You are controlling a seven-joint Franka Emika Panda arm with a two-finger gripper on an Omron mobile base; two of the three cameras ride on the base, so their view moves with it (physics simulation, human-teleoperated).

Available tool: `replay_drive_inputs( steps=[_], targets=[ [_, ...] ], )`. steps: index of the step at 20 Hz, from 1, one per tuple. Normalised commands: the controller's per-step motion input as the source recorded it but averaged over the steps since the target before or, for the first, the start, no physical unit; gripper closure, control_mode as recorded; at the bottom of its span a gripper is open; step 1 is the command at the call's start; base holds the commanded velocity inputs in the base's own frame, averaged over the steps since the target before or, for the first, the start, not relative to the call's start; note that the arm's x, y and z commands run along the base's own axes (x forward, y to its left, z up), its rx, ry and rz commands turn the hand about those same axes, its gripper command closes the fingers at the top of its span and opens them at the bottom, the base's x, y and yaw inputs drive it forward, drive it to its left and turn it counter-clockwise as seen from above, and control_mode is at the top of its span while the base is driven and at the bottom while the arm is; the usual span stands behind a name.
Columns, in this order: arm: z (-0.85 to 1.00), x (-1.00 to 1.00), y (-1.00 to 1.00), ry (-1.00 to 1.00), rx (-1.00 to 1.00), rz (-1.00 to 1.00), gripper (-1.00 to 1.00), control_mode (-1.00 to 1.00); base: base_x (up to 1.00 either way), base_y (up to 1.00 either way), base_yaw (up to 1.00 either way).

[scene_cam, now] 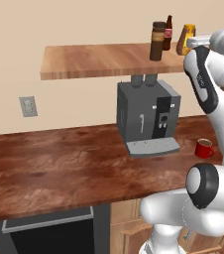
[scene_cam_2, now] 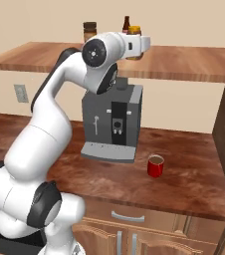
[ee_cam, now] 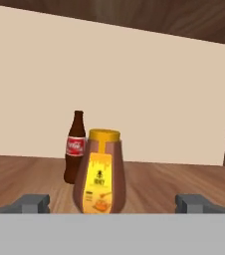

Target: Pick the cinnamon and honey bottle from the shelves and place them next to the mug.

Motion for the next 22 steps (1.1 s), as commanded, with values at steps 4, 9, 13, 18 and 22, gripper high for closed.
replay_drive_inputs(
  steps=[4,9,13,18,22],
  targets=[
    [0.00,0.37,0.00,0.06,0.00,0.00,-1.00,-1.00,0.00,0.00,0.00],
    [0.00,0.66,0.04,0.07,0.00,0.00,-1.00,-1.00,0.00,0.00,0.00],
    [0.00,0.39,0.00,0.05,0.00,0.00,-1.00,-1.00,0.00,0.00,0.00],
    [0.00,0.19,0.00,0.00,0.00,0.00,-1.00,-1.00,0.00,0.00,0.00],
    [0.00,0.46,0.00,0.00,0.00,0.00,-1.00,-1.00,0.00,0.00,0.00]
  ],
)
